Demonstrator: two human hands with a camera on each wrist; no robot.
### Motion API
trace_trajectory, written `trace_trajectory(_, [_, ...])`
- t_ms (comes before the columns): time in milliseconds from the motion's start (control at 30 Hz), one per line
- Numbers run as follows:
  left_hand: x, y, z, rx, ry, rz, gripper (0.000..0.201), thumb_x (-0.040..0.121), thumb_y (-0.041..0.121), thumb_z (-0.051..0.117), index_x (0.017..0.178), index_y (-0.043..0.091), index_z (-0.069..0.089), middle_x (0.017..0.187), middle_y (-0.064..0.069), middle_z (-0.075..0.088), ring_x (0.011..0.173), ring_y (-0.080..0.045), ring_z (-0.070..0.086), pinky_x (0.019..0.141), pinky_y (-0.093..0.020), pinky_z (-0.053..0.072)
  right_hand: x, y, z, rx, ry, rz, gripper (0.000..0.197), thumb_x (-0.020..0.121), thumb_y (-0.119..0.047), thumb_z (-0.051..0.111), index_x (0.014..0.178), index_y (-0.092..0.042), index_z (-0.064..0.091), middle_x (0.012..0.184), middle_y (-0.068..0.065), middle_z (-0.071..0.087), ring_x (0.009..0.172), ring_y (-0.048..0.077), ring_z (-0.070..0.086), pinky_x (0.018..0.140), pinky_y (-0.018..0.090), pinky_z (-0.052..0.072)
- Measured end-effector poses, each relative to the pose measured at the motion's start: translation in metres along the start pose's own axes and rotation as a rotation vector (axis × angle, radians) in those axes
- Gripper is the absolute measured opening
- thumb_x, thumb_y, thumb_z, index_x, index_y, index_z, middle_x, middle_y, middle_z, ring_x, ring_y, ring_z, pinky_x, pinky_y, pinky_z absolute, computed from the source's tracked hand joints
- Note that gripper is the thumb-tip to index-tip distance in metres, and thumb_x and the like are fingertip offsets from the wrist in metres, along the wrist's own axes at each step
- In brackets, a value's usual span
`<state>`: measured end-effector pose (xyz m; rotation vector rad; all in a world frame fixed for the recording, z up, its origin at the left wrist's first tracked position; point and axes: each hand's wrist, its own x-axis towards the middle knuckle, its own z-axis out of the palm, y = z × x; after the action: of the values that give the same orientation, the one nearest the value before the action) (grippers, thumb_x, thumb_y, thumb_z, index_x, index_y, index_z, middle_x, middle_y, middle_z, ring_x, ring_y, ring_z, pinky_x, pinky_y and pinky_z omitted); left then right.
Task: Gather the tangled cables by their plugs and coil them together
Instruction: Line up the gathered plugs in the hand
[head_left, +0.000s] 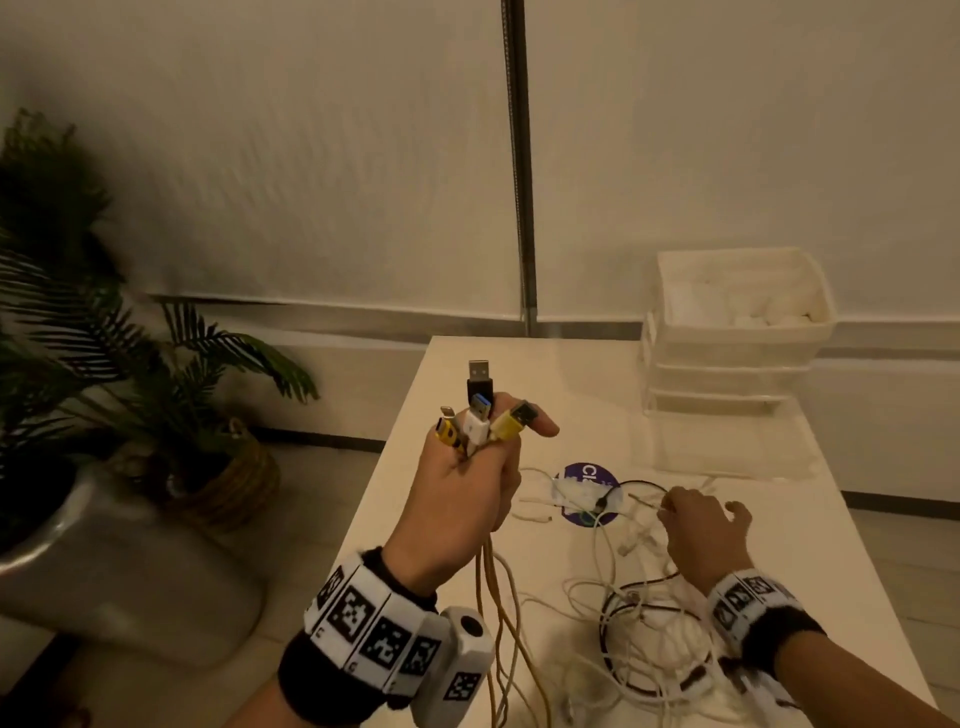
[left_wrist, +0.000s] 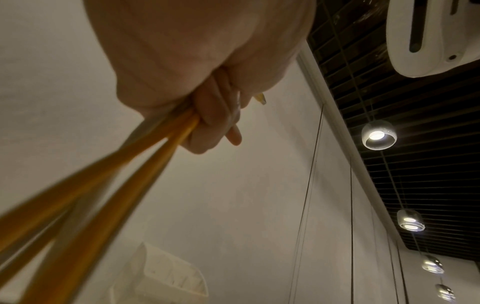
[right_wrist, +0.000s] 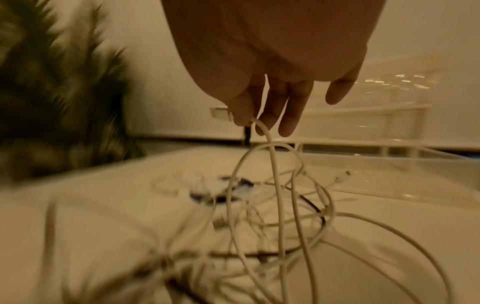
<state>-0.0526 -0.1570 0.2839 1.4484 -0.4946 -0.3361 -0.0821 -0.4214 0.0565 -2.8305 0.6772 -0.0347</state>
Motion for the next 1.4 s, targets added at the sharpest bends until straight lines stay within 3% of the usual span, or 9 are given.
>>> trace_trajectory(133, [0.012, 0.000, 0.015, -0.070, -0.061, -0.005, 0.035, 0.094, 0.035, 0.043, 0.093, 0.010, 0.067, 0.060, -0.010, 0.017, 0.046, -0.016, 0.013, 0.042, -0.024, 0.013, -0.018, 0.017, -0.058, 0.738, 0.266, 0.134, 0.008, 0.095, -0.014, 0.056, 0.088, -0.012, 0.051, 0.078, 0.000, 0.068, 0.081, 0.023, 0.063, 0.079, 0.034, 0.041])
trace_trajectory(233, [0.020, -0.003, 0.024, -0.126, -0.094, -0.022, 0.039, 0.092, 0.038, 0.045, 0.095, 0.005, 0.065, 0.056, -0.001, 0.021, 0.044, -0.011, 0.014, 0.042, -0.021, 0.015, -0.027, 0.017, -0.099, 1.153, 0.275, 0.217, 0.010, 0.098, -0.012, 0.049, 0.091, -0.006, 0.050, 0.063, 0.003, 0.061, 0.064, 0.022, 0.058, 0.074, 0.041, 0.048])
trace_trajectory(333, [0.024, -0.006, 0.034, -0.147, -0.107, -0.066, 0.039, 0.099, 0.033, 0.042, 0.099, 0.002, 0.064, 0.060, -0.006, 0.016, 0.046, -0.014, 0.012, 0.043, -0.023, 0.013, -0.034, 0.005, -0.131, 1.595, 0.188, 0.255, 0.017, 0.100, -0.010, 0.042, 0.086, -0.009, 0.050, 0.059, 0.004, 0.044, 0.053, 0.018, 0.041, 0.061, 0.039, 0.047])
trace_trajectory(500, [0.023, -0.005, 0.043, -0.150, -0.113, -0.080, 0.038, 0.103, 0.030, 0.038, 0.102, 0.002, 0.064, 0.059, -0.004, 0.019, 0.046, -0.013, 0.012, 0.042, -0.020, 0.014, -0.043, -0.030, -0.177, 1.942, -0.138, 0.080, 0.010, 0.089, -0.012, 0.045, 0.091, -0.009, 0.054, 0.066, 0.005, 0.053, 0.055, 0.016, 0.043, 0.062, 0.032, 0.032])
trace_trajectory(667, [0.019, 0.004, 0.037, -0.162, -0.094, -0.083, 0.037, 0.105, 0.029, 0.036, 0.105, 0.006, 0.065, 0.062, -0.005, 0.017, 0.048, -0.013, 0.011, 0.044, -0.021, 0.013, -0.049, -0.071, -0.220, 1.868, -0.120, -0.170, 0.024, 0.087, -0.010, 0.051, 0.109, -0.011, 0.059, 0.088, 0.006, 0.068, 0.063, 0.015, 0.054, 0.068, 0.035, 0.046])
trace_trajectory(867, [0.012, 0.017, 0.023, -0.203, -0.045, -0.057, 0.033, 0.105, 0.026, 0.037, 0.109, 0.016, 0.069, 0.077, -0.016, 0.017, 0.057, -0.025, 0.008, 0.047, -0.029, 0.010, -0.067, -0.102, -0.247, 1.801, -0.011, -0.373, 0.020, 0.084, -0.005, 0.056, 0.097, -0.015, 0.068, 0.097, 0.013, 0.071, 0.060, 0.020, 0.059, 0.059, 0.032, 0.049])
trace_trajectory(1133, [0.009, 0.018, 0.023, -0.267, 0.012, -0.153, 0.035, 0.103, 0.025, 0.043, 0.120, -0.003, 0.056, 0.069, 0.000, 0.037, 0.043, -0.009, 0.023, 0.039, -0.018, 0.024, -0.093, -0.144, -0.222, 1.586, 0.189, -0.170, 0.012, 0.086, -0.002, 0.064, 0.097, -0.004, 0.066, 0.077, 0.016, 0.065, 0.060, 0.024, 0.062, 0.055, 0.034, 0.050])
trace_trajectory(1233, [0.005, 0.021, 0.029, -0.245, -0.063, -0.116, 0.032, 0.103, 0.029, 0.042, 0.119, 0.020, 0.068, 0.067, -0.004, 0.044, 0.047, -0.010, 0.031, 0.043, -0.020, 0.024, -0.104, -0.154, -0.215, 1.596, 0.250, -0.166, 0.005, 0.084, -0.004, 0.067, 0.089, -0.003, 0.066, 0.078, 0.016, 0.069, 0.061, 0.023, 0.062, 0.055, 0.030, 0.050])
trace_trajectory(1400, [-0.004, 0.023, 0.031, -0.204, -0.157, -0.122, 0.041, 0.095, 0.044, 0.042, 0.116, 0.023, 0.071, 0.106, -0.018, 0.073, 0.071, -0.021, 0.058, 0.054, -0.024, 0.042, -0.120, -0.161, -0.209, 1.469, 0.312, -0.245, 0.006, 0.081, -0.007, 0.072, 0.084, -0.011, 0.069, 0.087, 0.003, 0.073, 0.071, 0.015, 0.069, 0.060, 0.023, 0.054])
